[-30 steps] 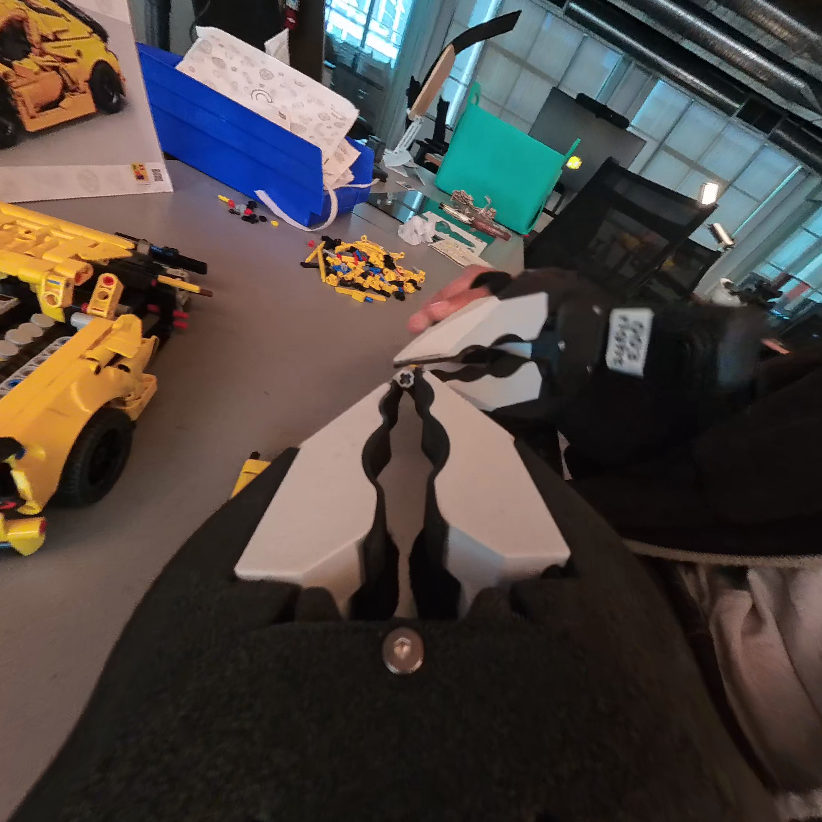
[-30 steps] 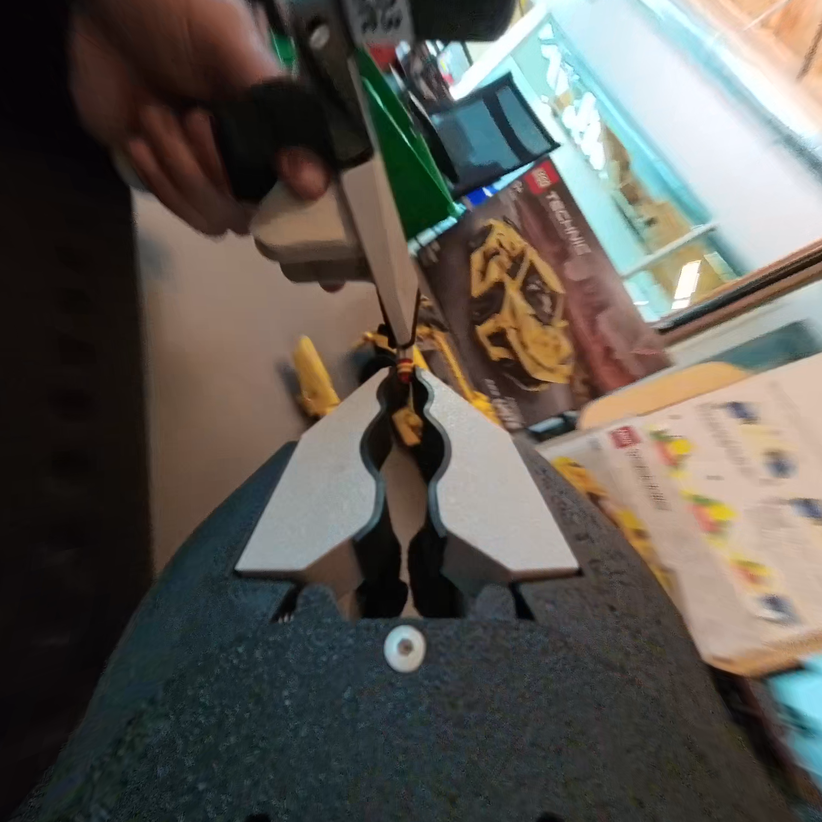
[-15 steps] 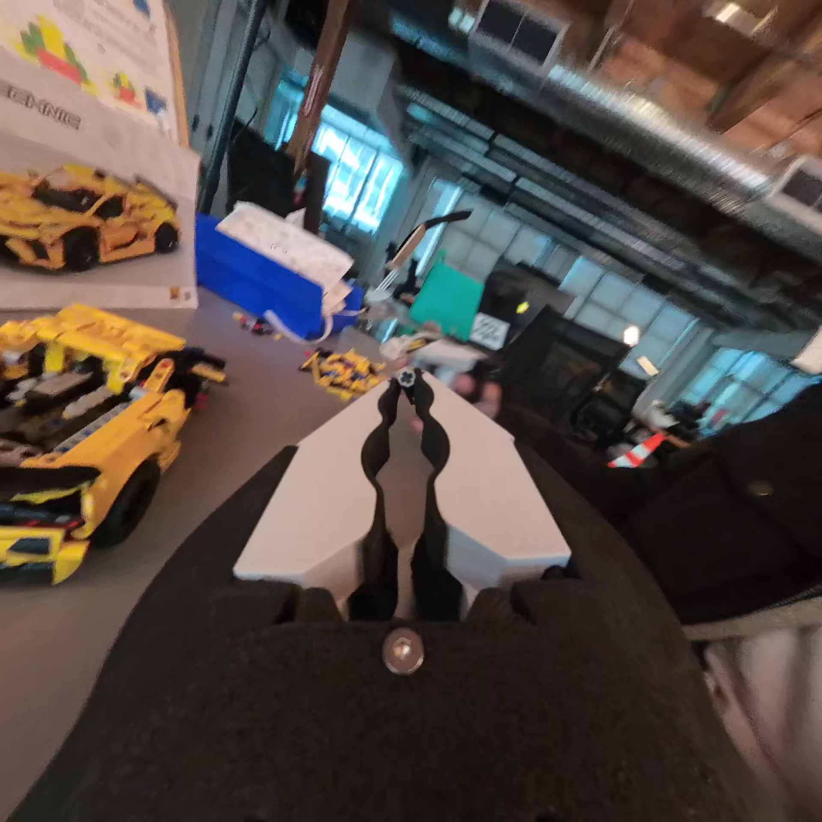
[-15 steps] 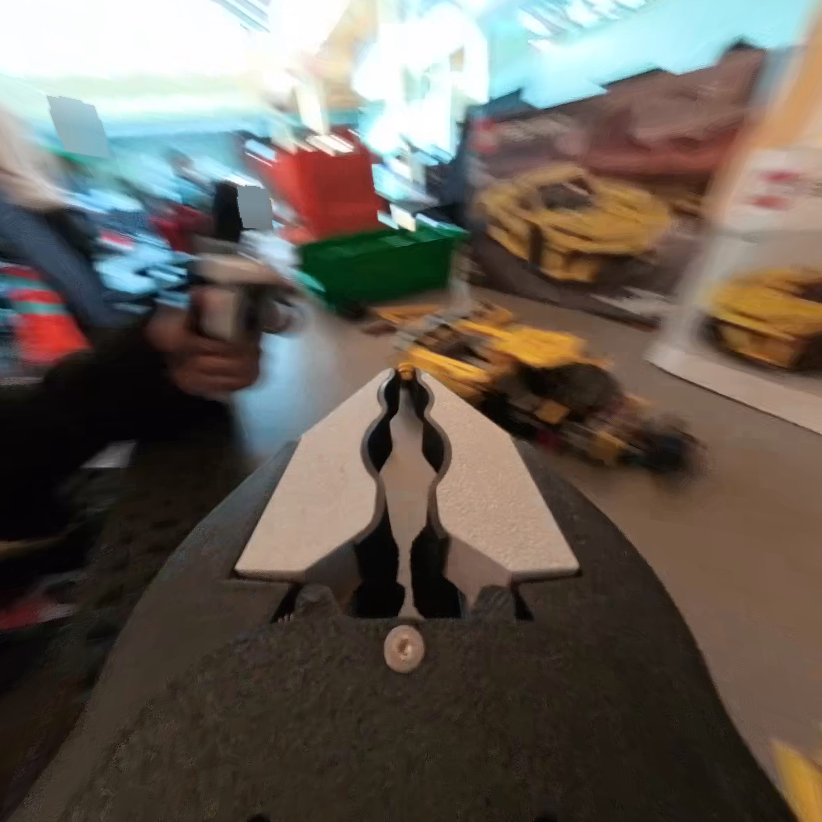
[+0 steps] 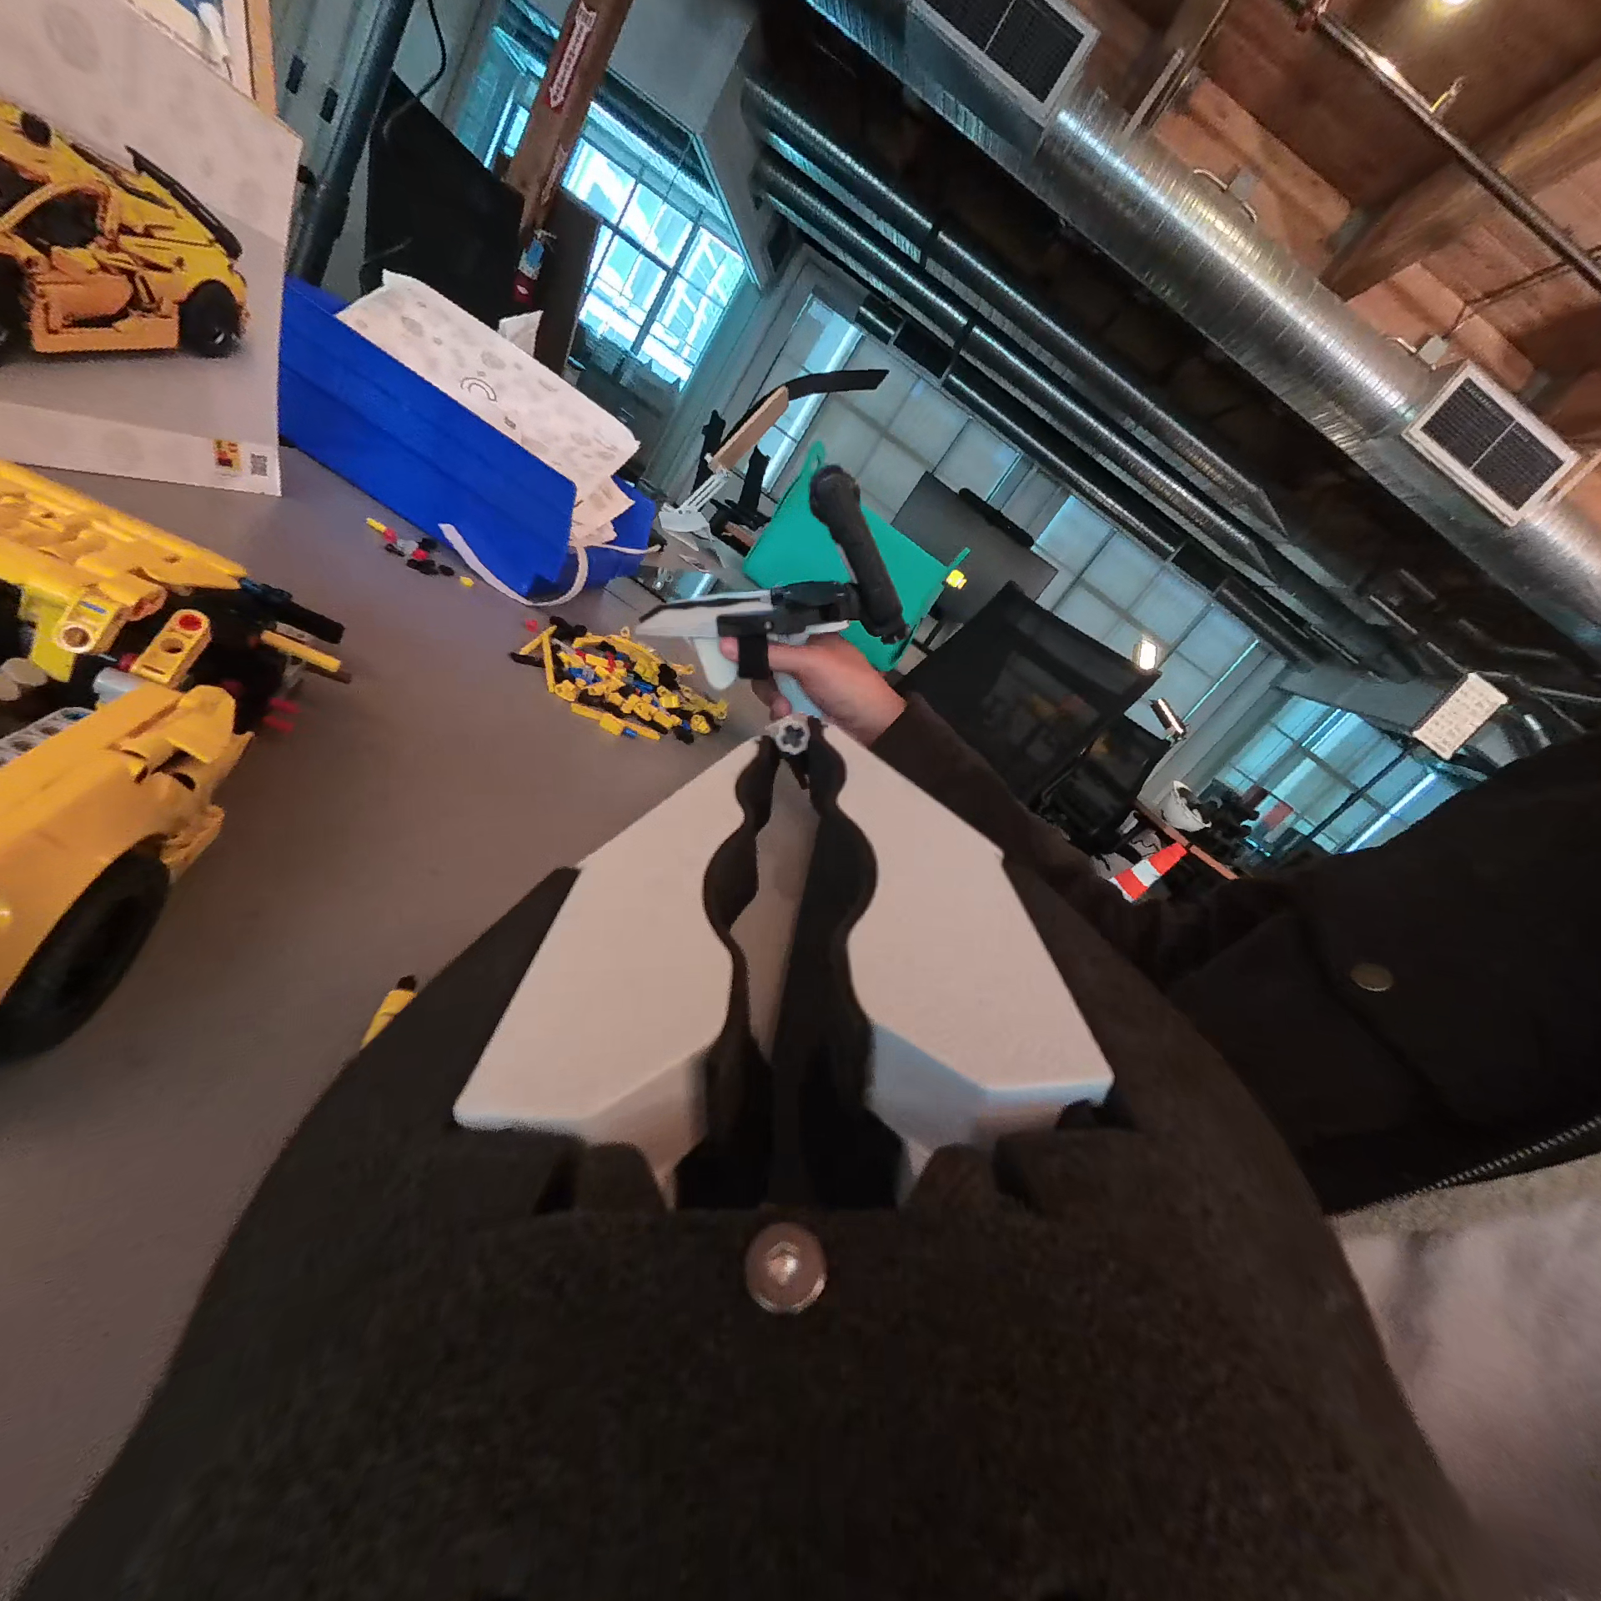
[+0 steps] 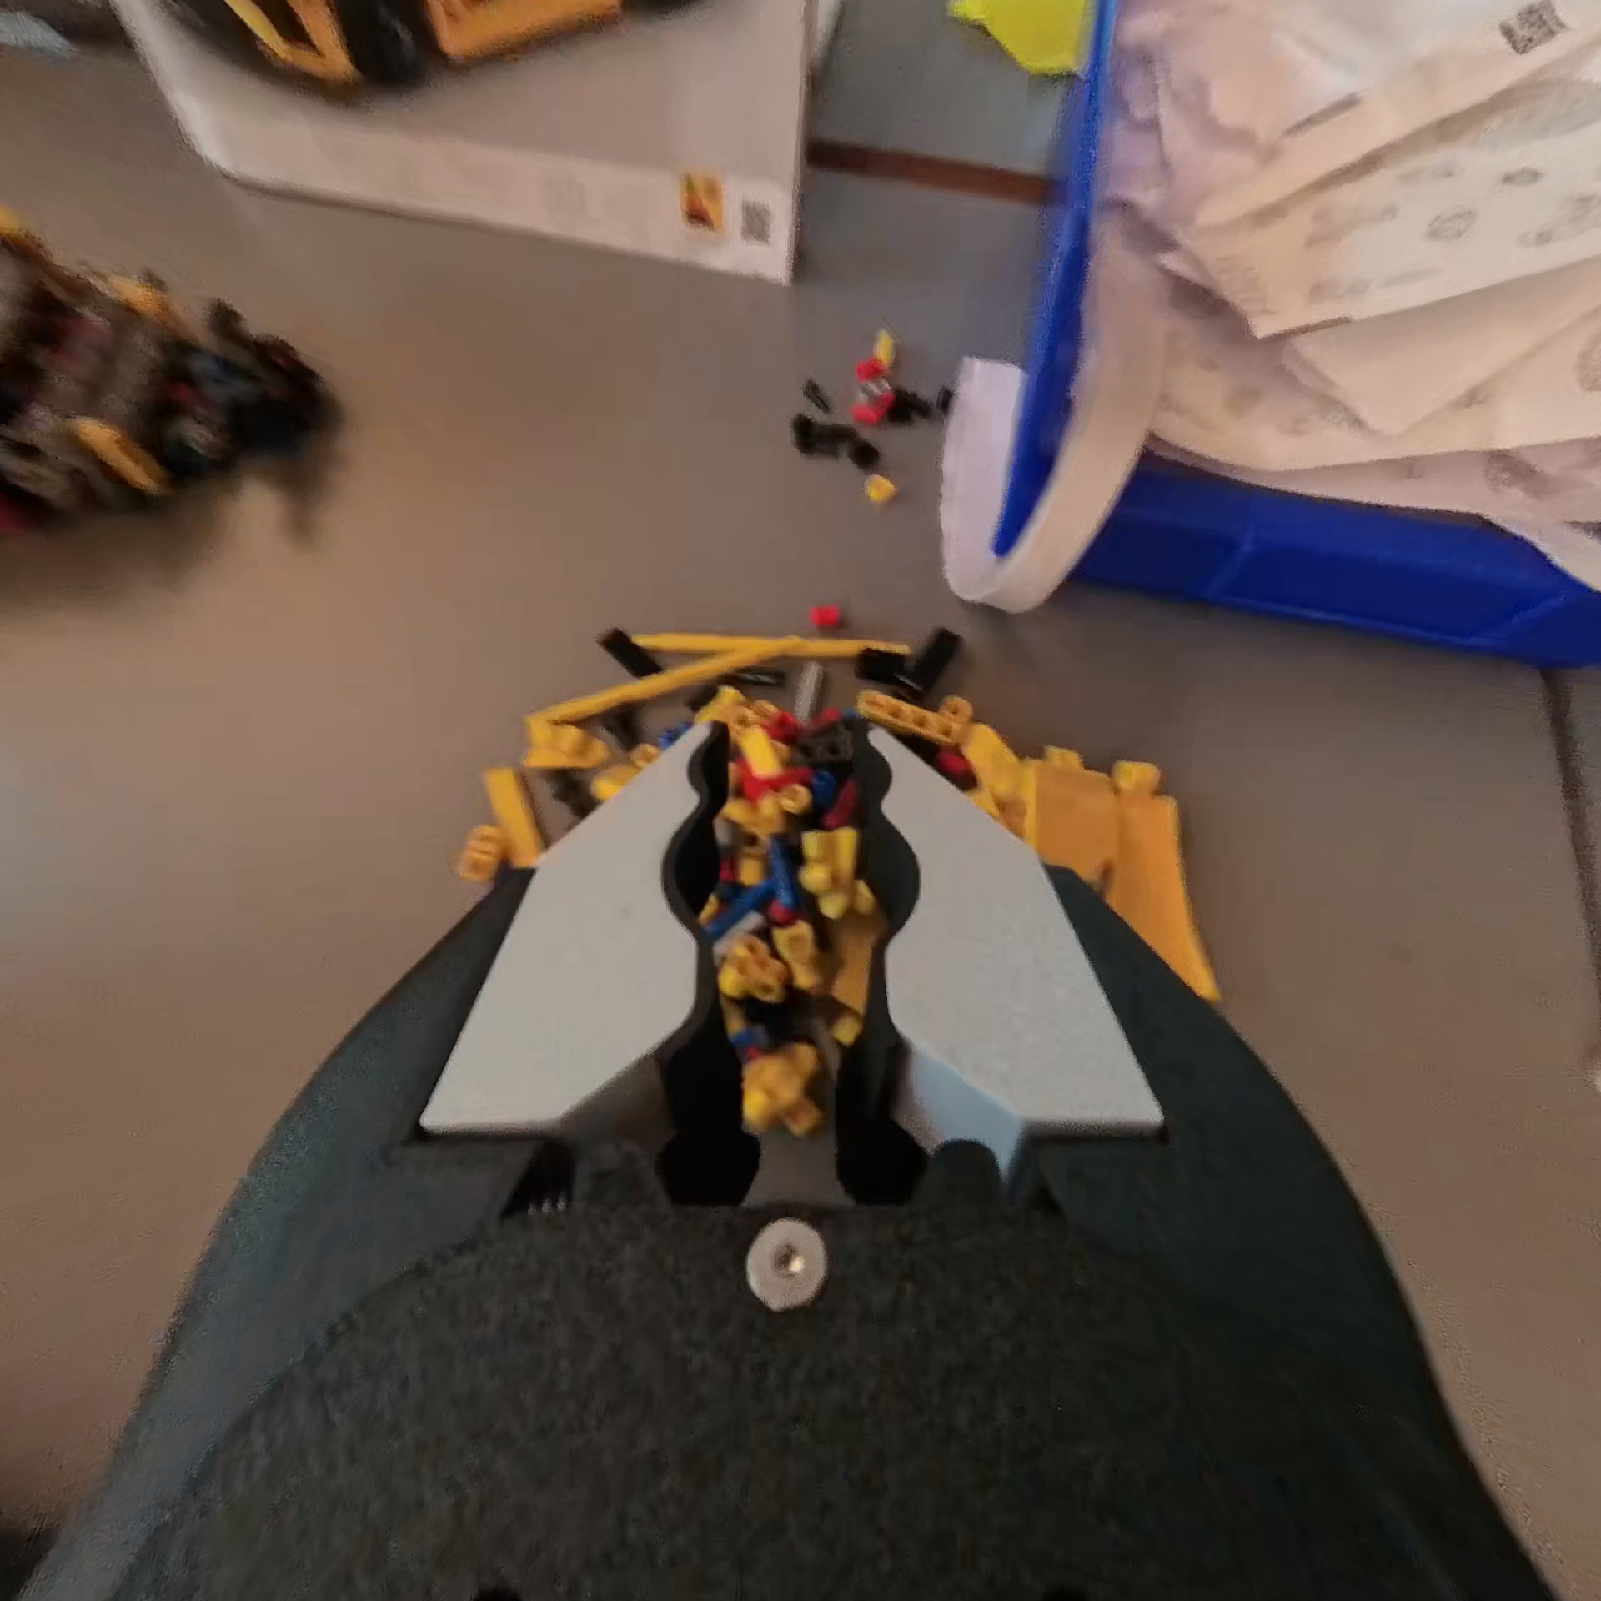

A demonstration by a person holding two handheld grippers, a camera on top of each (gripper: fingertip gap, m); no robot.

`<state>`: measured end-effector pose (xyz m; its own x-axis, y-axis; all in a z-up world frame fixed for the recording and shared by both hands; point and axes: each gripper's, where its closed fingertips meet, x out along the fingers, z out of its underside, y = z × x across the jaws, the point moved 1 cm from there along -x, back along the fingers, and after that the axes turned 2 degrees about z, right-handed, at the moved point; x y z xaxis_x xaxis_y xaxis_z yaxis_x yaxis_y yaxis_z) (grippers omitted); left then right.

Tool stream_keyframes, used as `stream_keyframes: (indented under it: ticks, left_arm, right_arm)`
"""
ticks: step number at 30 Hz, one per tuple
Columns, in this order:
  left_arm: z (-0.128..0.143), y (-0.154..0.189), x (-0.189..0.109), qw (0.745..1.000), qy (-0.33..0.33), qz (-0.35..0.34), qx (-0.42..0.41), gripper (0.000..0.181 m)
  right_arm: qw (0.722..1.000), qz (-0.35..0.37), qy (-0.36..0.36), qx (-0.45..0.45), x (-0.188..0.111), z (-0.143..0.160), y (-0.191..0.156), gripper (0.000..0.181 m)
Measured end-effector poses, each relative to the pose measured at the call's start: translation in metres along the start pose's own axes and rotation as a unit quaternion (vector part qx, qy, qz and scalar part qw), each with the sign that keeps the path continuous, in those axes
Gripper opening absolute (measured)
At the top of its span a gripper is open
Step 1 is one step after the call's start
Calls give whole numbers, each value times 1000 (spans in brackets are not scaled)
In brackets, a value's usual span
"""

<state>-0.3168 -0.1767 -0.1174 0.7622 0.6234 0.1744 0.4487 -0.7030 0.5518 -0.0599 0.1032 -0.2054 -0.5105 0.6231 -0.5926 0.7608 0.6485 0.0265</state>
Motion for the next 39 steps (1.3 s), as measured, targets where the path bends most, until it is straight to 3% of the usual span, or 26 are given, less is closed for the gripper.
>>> stream_keyframes:
  ticks: [2,3,4,6,7,10,12,17,20,27,29,39]
  left_arm:
    - [-1,2,0,1000,5,9,-5,7]
    - [-2,2,1,1000,6,11,-8,8]
    - [-2,3,1,1000,6,15,-8,8]
    - [-3,7,1,1000,8,23,-1,8]
    - [-3,7,1,1000,7,19,7,8]
    - [-4,6,-1,1000,10,7,25,7]
    - [-6,1,-3,999,12,-9,34,7]
    - [-7,0,-4,998,14,-24,48,7]
    - [-9,-3,-5,997,17,-43,66,7]
    - [3,-5,2,994,-21,-56,89,7]
    - [3,-4,2,994,-23,-55,93,7]
    - [2,6,-2,992,-27,-39,119,5]
  right_arm:
    - [993,-102,41,34,-6,-16,-38,30]
    - [978,-193,63,49,-14,-27,-75,30]
    - [949,-298,80,60,-27,-37,-120,30]
    - [856,-501,95,91,-66,-52,-211,33]
    - [814,-566,87,94,-81,-54,-248,31]
    - [731,-673,40,108,-103,-48,-326,30]
    - [697,-704,24,137,-109,-50,-346,24]
    - [720,-674,32,164,-94,-52,-344,13]
    - [755,-639,28,145,-82,-45,-342,15]
    - [741,-656,25,142,-90,-44,-351,11]
    - [744,-654,28,137,-90,-43,-350,4]
    - [746,-658,44,87,-98,-42,-353,2]
